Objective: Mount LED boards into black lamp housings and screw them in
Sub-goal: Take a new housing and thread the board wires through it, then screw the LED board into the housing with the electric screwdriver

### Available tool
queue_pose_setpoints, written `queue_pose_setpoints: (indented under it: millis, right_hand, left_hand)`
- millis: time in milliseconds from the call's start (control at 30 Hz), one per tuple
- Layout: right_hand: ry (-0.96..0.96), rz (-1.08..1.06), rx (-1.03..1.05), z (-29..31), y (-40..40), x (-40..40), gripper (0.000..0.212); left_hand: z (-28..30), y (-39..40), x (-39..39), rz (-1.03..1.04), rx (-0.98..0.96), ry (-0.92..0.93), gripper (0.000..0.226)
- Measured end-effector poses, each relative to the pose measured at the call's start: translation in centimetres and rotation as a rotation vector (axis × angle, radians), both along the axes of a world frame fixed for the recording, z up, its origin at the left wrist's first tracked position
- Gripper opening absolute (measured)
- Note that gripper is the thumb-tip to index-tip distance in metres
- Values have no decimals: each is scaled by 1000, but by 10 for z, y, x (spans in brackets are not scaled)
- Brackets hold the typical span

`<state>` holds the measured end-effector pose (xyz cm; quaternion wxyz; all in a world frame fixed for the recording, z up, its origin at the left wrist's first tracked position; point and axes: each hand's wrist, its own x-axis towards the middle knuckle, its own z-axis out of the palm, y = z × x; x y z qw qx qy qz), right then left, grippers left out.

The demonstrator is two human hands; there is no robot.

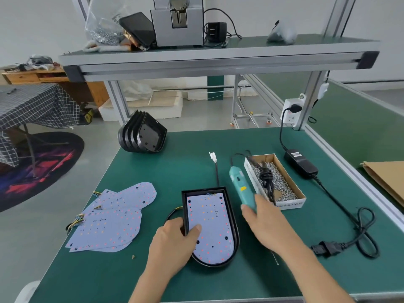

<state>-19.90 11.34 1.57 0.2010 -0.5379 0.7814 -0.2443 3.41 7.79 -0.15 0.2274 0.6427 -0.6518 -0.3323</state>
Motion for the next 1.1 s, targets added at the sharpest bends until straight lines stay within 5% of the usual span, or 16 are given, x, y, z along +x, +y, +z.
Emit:
queue_pose_setpoints:
  millis: [200,367,600,833,967,1100]
  right_hand:
    - [-969,-98,-489,6,25,-6,10]
    - [-1610,-26,-540,-1,42,-1,33]
    - [-1386,-56,-834,1,58,-7,38]
    - [-1448,-130,-852,2,62,-21,26]
    - [-1502,-180,-855,-13,61,-26,12]
    - [-1539,-241,-853,-22,60,-22,13]
  left_hand:
    - [4,-1,-4,-2,21,-27,35]
    - [7,0,-6,6,62,-9,37]
    - [17,6,-11,73,-2,27,57]
    - [55,7,-29,178,-418,38,27]
    - [81,-5,-78,-166,-535,163,4]
    - [84,-38,-155,-574,-494,-110,8]
